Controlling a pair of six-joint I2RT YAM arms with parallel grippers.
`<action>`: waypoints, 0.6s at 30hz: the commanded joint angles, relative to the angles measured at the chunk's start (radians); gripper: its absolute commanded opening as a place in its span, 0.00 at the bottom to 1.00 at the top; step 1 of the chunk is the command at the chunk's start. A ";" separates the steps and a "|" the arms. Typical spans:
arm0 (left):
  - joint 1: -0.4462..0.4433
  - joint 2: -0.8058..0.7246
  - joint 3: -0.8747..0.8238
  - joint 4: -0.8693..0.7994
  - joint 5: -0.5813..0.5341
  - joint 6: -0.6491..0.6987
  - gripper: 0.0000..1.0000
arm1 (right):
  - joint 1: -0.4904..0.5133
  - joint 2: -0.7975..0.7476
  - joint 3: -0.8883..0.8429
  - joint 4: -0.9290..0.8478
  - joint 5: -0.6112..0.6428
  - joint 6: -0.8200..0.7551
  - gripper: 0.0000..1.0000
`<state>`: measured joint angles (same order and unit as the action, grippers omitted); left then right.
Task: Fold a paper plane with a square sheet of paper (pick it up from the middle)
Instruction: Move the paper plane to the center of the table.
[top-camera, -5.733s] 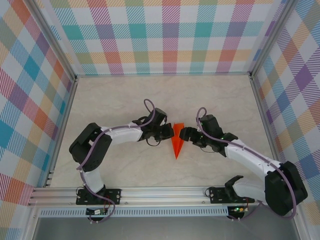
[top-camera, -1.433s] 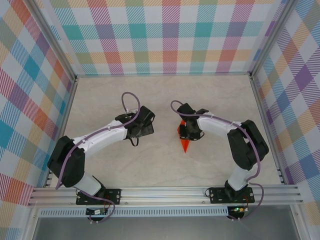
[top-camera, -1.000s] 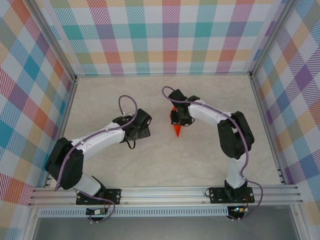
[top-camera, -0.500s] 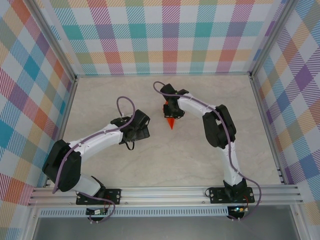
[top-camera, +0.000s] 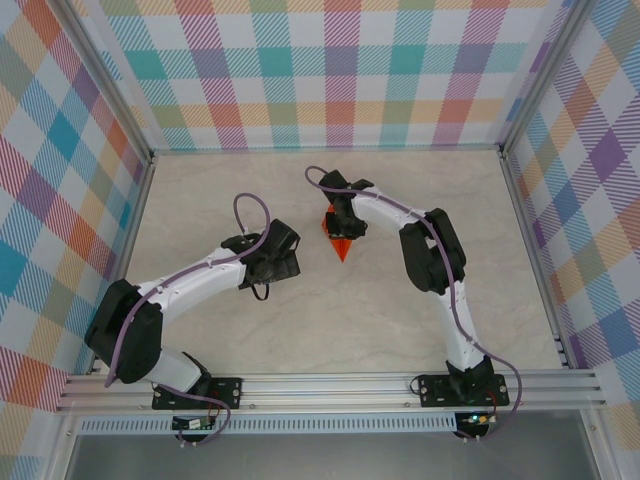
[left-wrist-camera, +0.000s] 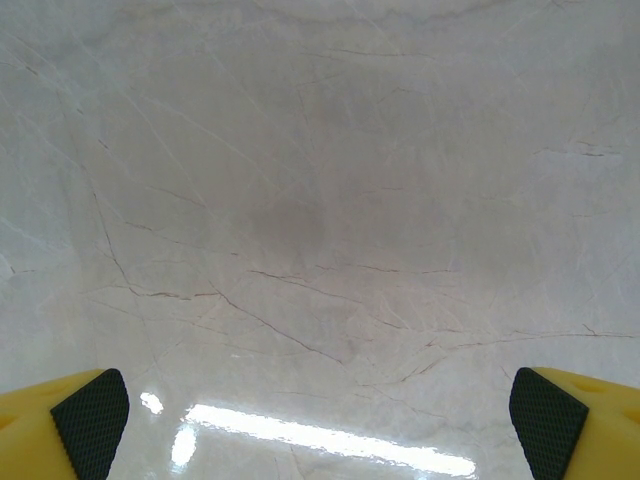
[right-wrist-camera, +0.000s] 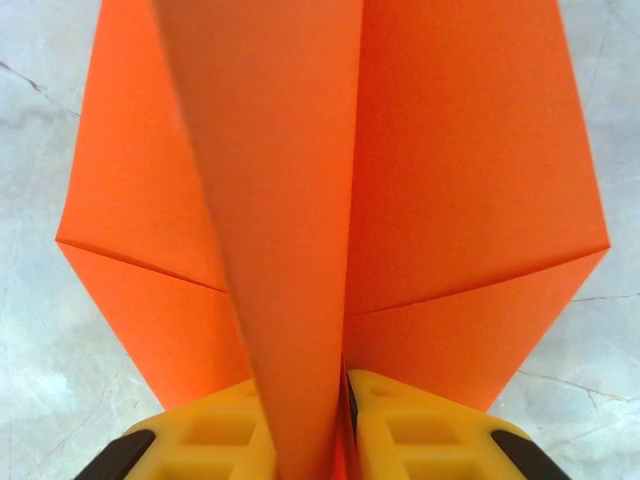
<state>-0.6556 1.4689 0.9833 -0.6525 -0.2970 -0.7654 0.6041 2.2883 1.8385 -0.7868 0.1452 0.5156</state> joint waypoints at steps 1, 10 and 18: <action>0.013 0.007 0.006 -0.013 -0.009 0.004 1.00 | 0.000 -0.008 0.029 -0.049 -0.016 0.017 0.22; 0.042 -0.056 0.103 -0.093 -0.148 0.020 1.00 | -0.001 -0.246 0.068 -0.093 -0.016 -0.002 0.49; 0.157 -0.123 0.155 -0.114 -0.252 0.125 1.00 | -0.053 -0.560 -0.129 0.000 0.144 -0.006 0.78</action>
<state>-0.5419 1.3884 1.1183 -0.7307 -0.4690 -0.7033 0.5816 1.7943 1.7897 -0.8005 0.1925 0.5110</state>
